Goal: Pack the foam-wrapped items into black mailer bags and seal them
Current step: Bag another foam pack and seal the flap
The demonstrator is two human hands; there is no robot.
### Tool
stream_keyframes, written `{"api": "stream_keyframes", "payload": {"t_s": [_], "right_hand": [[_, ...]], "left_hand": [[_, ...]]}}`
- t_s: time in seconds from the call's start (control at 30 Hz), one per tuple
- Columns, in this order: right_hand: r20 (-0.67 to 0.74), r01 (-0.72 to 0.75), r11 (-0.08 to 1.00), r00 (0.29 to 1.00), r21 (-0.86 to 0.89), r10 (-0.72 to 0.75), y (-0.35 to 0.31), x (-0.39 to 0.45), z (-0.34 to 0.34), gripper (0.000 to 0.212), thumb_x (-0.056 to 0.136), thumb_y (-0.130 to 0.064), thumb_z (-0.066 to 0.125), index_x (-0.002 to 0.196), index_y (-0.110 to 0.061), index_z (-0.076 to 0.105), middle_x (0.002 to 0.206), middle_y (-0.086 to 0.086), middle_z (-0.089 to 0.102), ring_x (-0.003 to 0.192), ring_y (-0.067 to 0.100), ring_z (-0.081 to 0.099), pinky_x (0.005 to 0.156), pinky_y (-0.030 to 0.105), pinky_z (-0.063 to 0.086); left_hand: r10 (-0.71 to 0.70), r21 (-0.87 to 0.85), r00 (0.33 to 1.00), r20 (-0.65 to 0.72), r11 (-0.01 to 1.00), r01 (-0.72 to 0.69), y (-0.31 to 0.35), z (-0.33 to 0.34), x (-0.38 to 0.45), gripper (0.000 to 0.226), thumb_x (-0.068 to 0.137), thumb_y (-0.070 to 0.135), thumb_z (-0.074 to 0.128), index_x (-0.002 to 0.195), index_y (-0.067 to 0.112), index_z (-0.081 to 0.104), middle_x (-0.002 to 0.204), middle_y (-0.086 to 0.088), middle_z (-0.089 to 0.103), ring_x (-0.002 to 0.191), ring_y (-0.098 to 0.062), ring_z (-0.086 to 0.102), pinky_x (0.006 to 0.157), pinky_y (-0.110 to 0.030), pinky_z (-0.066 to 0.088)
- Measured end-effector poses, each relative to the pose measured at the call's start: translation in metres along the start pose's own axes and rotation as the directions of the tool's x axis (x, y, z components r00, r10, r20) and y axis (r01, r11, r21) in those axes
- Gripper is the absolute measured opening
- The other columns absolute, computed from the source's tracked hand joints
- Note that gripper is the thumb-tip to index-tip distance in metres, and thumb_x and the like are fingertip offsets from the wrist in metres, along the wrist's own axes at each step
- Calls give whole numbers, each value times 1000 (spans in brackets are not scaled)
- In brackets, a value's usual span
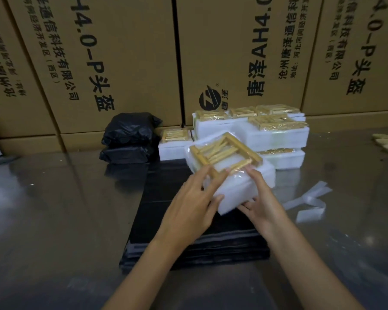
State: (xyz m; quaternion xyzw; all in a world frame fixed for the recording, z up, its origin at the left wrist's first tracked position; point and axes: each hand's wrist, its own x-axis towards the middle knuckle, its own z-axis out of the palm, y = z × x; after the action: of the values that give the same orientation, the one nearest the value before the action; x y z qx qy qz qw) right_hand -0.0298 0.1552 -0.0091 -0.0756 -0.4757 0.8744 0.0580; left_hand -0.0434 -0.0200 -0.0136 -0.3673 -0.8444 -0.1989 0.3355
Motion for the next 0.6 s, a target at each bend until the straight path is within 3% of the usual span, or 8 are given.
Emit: {"api": "stream_keyframes", "payload": {"t_s": [0.1, 0.2, 0.27, 0.37, 0.47, 0.6], "right_hand": [[-54, 58, 998, 997, 28, -57, 9, -4, -24, 62, 84, -40, 74, 141, -32, 50, 124, -1, 71, 110, 20, 70, 88, 38, 56], [-58, 55, 992, 997, 110, -49, 8, -3, -32, 64, 82, -42, 74, 140, -32, 50, 122, 0, 72, 110, 20, 70, 92, 39, 54], [-61, 62, 989, 997, 132, -54, 6, 0, -35, 65, 82, -43, 74, 140, -31, 50, 122, 1, 72, 111, 20, 70, 94, 39, 53], [-45, 52, 988, 998, 142, -46, 7, 1, -37, 62, 82, -44, 73, 138, -30, 52, 121, 1, 73, 110, 19, 70, 93, 38, 53], [-39, 43, 992, 999, 121, -38, 9, 0, -37, 61, 82, -44, 73, 138, -30, 53, 121, 0, 73, 109, 18, 71, 90, 36, 53], [-36, 48, 995, 998, 90, -45, 10, -2, -38, 63, 81, -45, 74, 139, -31, 52, 122, 0, 72, 109, 19, 71, 87, 36, 54]], "left_hand": [[-217, -44, 956, 196, 972, 229, -26, -6, -22, 40, 98, 37, 51, 137, 33, 43, 131, 14, 50, 121, -10, 46, 100, -29, 38], [-397, 65, 805, 440, 909, 413, -52, -9, -43, 36, 97, 42, 53, 132, 35, 49, 138, 18, 44, 135, -9, 34, 112, -34, 25], [-457, 38, 730, 507, 859, 511, -63, -14, -49, 40, 94, 43, 58, 133, 38, 49, 145, 18, 38, 141, -9, 28, 119, -37, 18], [-492, -12, 673, 553, 803, 597, -73, -21, -50, 50, 87, 38, 67, 133, 44, 48, 153, 16, 32, 145, -7, 22, 123, -41, 9], [-493, -42, 655, 572, 780, 624, -75, -22, -50, 51, 85, 34, 70, 130, 47, 49, 152, 18, 33, 146, -4, 20, 123, -38, 1], [-498, -84, 710, 497, 787, 611, -74, -20, -51, 34, 91, 32, 68, 121, 43, 56, 149, 14, 41, 143, -7, 31, 122, -41, 16]]}}
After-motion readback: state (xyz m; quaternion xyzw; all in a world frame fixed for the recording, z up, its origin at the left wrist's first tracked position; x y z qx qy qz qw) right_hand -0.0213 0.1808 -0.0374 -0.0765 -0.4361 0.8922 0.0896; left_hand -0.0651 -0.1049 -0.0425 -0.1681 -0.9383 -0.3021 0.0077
